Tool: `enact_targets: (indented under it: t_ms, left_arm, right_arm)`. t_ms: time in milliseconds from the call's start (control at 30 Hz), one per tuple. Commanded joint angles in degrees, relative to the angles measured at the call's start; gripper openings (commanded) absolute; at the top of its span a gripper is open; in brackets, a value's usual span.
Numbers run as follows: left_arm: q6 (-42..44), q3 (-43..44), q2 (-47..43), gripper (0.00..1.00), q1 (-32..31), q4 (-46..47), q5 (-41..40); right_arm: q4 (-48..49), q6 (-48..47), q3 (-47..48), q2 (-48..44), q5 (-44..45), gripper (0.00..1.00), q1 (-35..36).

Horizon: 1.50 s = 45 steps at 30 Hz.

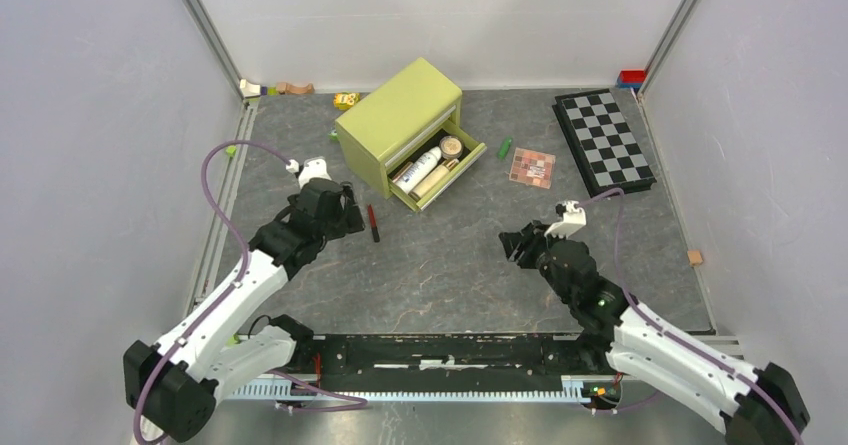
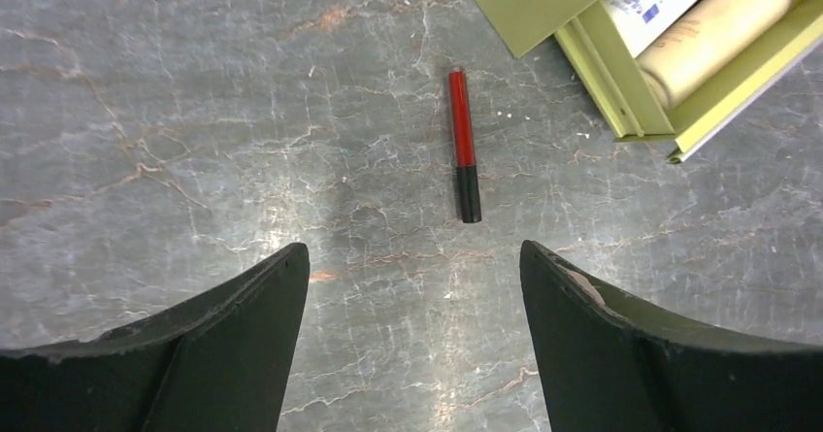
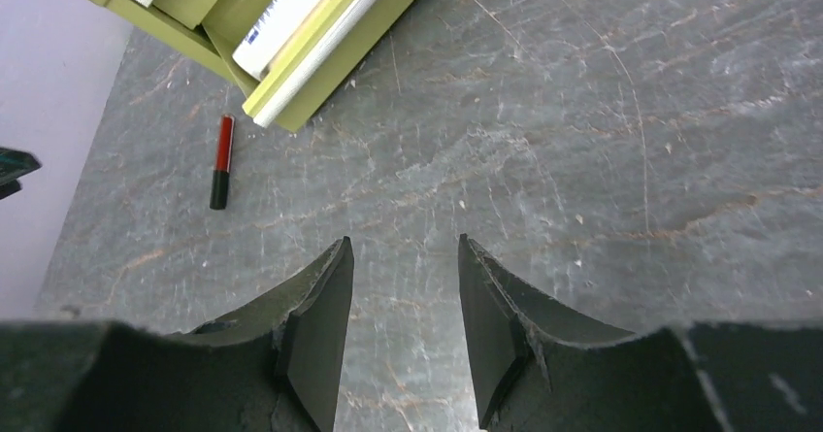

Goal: Organize the makeup
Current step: Pick up the makeup from the center of the board.

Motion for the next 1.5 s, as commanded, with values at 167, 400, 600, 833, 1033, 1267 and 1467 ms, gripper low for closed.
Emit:
enact_targets:
  t_ms: [167, 400, 600, 833, 1033, 1267, 1467]
  left_arm:
    - [-8.2, -2.22, 11.24, 0.85, -0.15, 11.04, -3.2]
    - [-10.32, -2.03, 20.38, 0.74, -0.77, 16.5, -3.4]
    - [-13.1, -1.47, 28.02, 0.7, -2.42, 20.11, -4.04]
    - [-16.56, 2.03, 36.86, 0.59, -2.95, 17.74, -4.5]
    - [-17.01, 5.97, 41.27, 0.48, -3.27, 14.77, -3.82]
    - [-17.88, 5.3, 41.25, 0.16, -3.58, 14.62, -2.99]
    - [-14.94, 1.56, 32.1, 0.02, -6.15, 14.63, -3.36]
  right_arm:
    - [-11.53, -2.29, -3.82, -12.61, 0.88, 0.5, 0.49]
    - [-10.26, -2.38, -5.13, -11.93, 0.11, 0.51, 0.48]
    - [-8.67, -2.14, -5.41, -9.54, -2.0, 0.53, 0.48]
    - [-8.32, -1.25, -6.63, -9.81, -1.87, 0.54, 0.53]
    - [-8.34, -1.43, -6.44, -9.31, -1.98, 0.54, 0.53]
    - [-8.34, -1.44, -6.28, -8.78, -2.36, 0.55, 0.44]
    - [-8.34, -3.05, -5.98, -8.99, -2.74, 0.57, 0.48]
